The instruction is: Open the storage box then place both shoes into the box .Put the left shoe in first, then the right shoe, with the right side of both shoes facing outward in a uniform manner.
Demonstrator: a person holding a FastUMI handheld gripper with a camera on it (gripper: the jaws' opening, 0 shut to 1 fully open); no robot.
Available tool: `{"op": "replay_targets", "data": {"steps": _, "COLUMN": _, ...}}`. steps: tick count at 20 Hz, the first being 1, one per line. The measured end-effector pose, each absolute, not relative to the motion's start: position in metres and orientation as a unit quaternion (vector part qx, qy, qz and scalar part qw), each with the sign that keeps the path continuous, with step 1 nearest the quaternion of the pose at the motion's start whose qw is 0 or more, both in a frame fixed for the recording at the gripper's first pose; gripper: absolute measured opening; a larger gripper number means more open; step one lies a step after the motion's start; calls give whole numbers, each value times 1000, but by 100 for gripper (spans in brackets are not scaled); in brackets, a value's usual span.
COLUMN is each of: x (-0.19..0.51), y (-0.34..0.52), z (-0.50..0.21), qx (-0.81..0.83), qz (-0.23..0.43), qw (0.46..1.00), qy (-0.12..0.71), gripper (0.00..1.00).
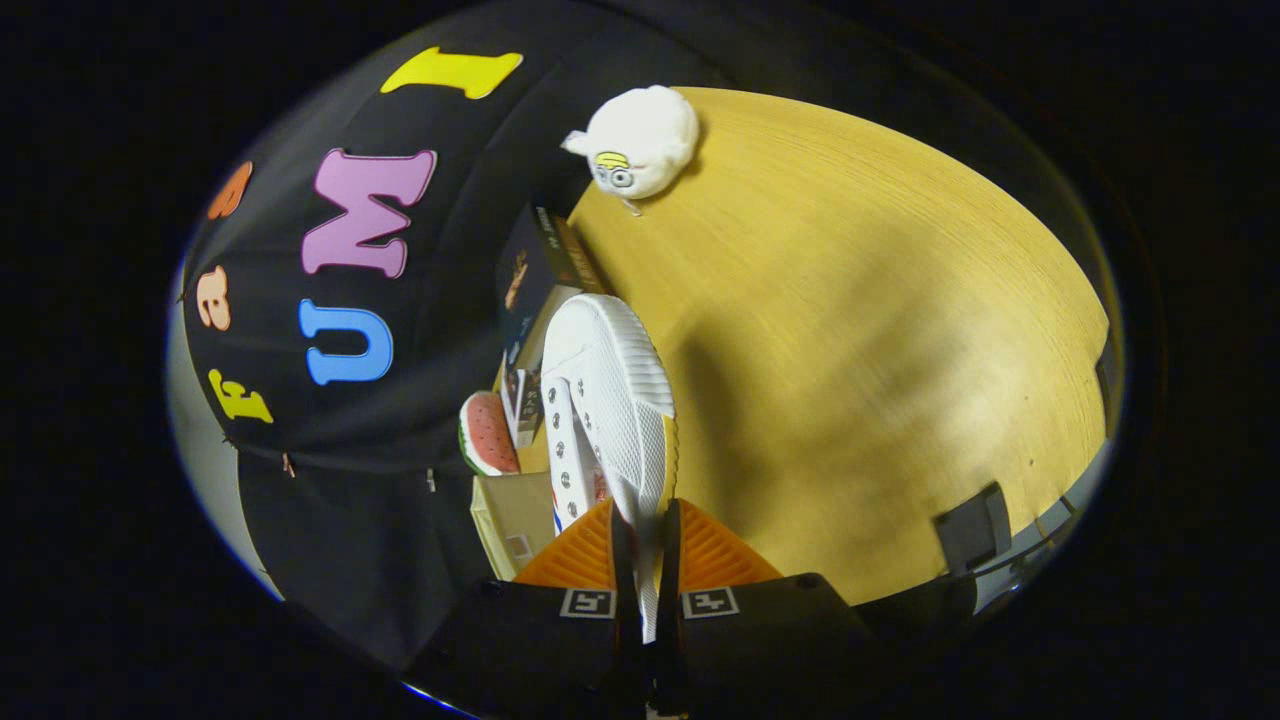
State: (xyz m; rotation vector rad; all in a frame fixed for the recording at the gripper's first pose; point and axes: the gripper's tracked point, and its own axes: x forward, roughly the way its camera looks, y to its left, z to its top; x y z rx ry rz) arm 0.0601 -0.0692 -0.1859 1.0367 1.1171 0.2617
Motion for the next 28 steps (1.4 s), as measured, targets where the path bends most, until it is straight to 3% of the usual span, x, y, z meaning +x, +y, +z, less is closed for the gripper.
{"op": "replay_targets", "data": {"steps": 8, "x": 74, "y": 105, "z": -84, "qx": 370, "qz": 225, "qw": 764, "qy": 479, "gripper": 9}}
{"op": "replay_targets", "data": {"steps": 14, "x": 53, "y": 218, "z": -104, "qx": 345, "qz": 245, "qw": 748, "qy": 511, "gripper": 9}}
{"op": "replay_targets", "data": {"steps": 19, "x": 32, "y": 250, "z": -145, "qx": 303, "qz": 226, "qw": 748, "qy": 545, "gripper": 9}}
{"op": "replay_targets", "data": {"steps": 20, "x": 27, "y": 262, "z": -142, "qx": 315, "qz": 240, "qw": 739, "qy": 545, "gripper": 15}}
{"op": "replay_targets", "data": {"steps": 21, "x": 25, "y": 265, "z": -129, "qx": 331, "qz": 249, "qw": 735, "qy": 537, "gripper": 38}}
{"op": "replay_targets", "data": {"steps": 23, "x": 38, "y": 264, "z": -121, "qx": 338, "qz": 246, "qw": 749, "qy": 514, "gripper": 100}}
{"op": "replay_targets", "data": {"steps": 28, "x": 66, "y": 230, "z": -65, "qx": 321, "qz": 232, "qw": 809, "qy": 435, "gripper": 98}}
